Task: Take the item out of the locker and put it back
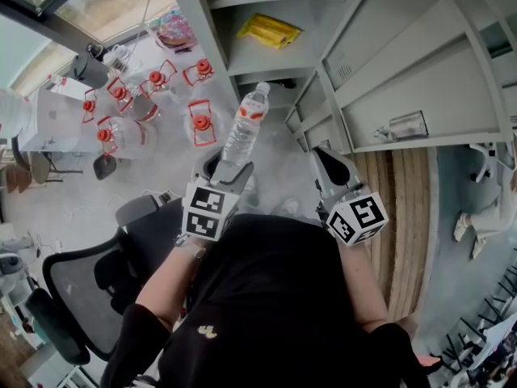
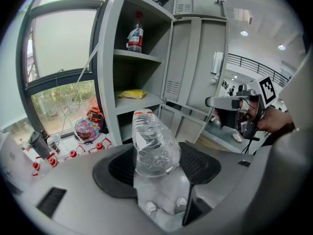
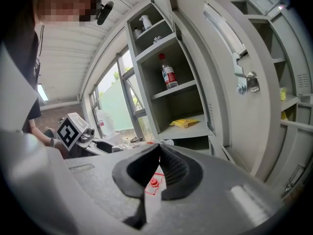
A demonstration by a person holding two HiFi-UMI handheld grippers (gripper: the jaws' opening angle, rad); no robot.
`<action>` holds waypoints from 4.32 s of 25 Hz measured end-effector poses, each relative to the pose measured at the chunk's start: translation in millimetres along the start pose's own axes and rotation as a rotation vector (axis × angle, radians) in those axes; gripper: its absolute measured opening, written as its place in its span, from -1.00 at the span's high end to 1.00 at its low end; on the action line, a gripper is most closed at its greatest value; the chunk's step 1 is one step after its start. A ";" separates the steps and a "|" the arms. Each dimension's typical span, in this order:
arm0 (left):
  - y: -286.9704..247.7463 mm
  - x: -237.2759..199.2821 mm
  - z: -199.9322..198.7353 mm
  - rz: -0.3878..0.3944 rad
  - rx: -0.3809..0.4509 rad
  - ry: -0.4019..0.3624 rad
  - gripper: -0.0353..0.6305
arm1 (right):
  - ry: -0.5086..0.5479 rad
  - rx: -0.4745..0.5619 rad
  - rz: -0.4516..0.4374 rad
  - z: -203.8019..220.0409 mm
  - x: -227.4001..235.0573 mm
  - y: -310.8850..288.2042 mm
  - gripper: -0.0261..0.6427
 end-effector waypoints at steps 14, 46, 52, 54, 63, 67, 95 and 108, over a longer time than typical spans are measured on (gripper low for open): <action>-29.7 -5.9 12.2 0.047 -0.023 -0.011 0.06 | -0.005 -0.013 0.051 8.2 -3.0 8.0 0.93; -165.6 -75.8 11.7 0.076 -0.018 0.004 0.06 | -0.010 -0.056 0.212 17.4 -4.3 2.7 0.93; -189.7 -83.1 6.1 0.079 -0.021 0.021 0.06 | -0.016 -0.048 0.252 15.5 -2.3 4.2 0.93; -198.0 -85.2 5.4 0.079 -0.024 0.024 0.06 | -0.021 -0.048 0.264 16.5 -1.4 5.7 0.93; -220.6 -90.8 6.1 0.075 -0.041 0.014 0.05 | -0.043 -0.042 0.318 21.2 1.5 14.9 0.93; -228.2 -90.0 5.0 0.070 -0.045 -0.008 0.02 | -0.053 -0.040 0.332 23.1 2.5 17.7 0.93; -297.0 -87.9 14.7 -0.025 0.007 -0.026 -0.03 | -0.075 -0.032 0.339 20.9 -6.5 3.5 0.93; -335.7 -97.3 18.2 -0.082 0.001 -0.038 -0.04 | -0.090 -0.039 0.359 23.4 -6.6 1.2 0.93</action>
Point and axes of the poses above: the fingertips, and each gripper's own axes: y backward along the fingers, x to its right, z out of its underside, the point moved 4 cm from there along y, backward along the fingers, and after that the axes turned 6 degrees about -y, right-handed, at the moved point
